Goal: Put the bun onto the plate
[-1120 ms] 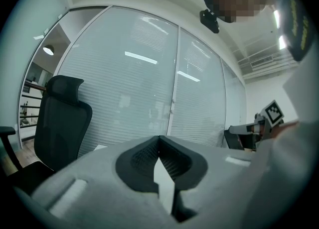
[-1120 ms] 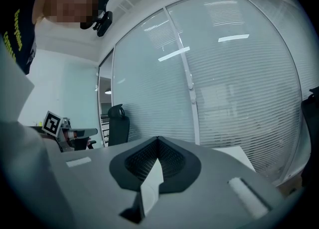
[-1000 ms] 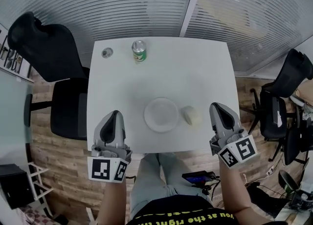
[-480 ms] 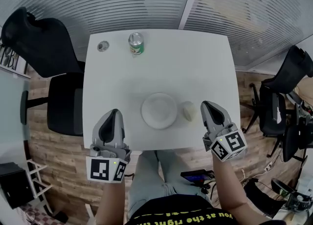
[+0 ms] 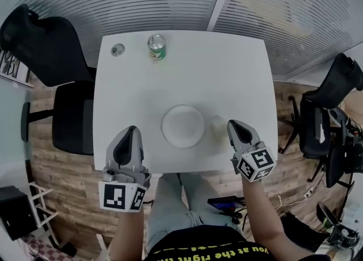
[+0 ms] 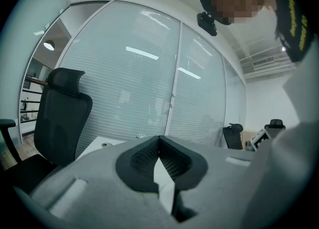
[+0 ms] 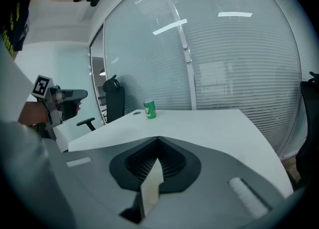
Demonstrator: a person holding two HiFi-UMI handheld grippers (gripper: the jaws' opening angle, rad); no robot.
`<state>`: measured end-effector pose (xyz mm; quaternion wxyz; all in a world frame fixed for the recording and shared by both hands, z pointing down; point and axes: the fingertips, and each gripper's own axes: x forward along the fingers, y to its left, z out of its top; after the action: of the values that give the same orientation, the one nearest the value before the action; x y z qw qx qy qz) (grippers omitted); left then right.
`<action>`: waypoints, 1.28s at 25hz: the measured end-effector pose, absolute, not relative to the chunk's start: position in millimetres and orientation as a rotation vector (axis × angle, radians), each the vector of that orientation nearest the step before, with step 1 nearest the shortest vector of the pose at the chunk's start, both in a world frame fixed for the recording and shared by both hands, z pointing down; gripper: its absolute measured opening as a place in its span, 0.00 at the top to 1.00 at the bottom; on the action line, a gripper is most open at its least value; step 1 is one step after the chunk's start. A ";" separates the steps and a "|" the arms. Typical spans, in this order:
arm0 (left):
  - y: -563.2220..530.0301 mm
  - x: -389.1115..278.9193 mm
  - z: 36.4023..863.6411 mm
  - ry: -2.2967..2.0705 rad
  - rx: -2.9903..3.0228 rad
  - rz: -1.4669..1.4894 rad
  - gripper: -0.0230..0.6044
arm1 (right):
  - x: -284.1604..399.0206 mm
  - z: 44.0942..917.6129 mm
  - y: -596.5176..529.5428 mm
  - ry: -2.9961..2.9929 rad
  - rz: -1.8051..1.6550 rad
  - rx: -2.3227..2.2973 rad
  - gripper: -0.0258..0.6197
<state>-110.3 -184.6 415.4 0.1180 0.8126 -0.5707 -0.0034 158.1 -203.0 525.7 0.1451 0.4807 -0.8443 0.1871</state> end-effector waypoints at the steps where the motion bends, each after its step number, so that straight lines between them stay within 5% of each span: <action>1: -184.3 -110.2 415.5 -1.669 2.377 -0.010 0.96 | 157.6 529.8 -202.3 -2.426 0.544 1.379 0.95; 10: -182.4 -107.5 415.6 -1.669 2.382 -0.003 0.96 | 155.3 555.0 -196.6 -2.383 0.579 1.341 0.90; 24: -180.2 -109.1 412.0 -1.680 2.391 0.004 0.96 | 152.2 576.8 -194.8 -2.323 0.599 1.310 0.62; 32: -179.0 -109.8 412.4 -1.682 2.394 0.008 0.96 | 153.0 594.9 -193.4 -2.266 0.598 1.288 0.54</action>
<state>-109.8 -179.0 412.4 0.1076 0.8134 -0.5716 0.0027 153.0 -193.4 594.9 0.2317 0.4686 -0.8242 0.2176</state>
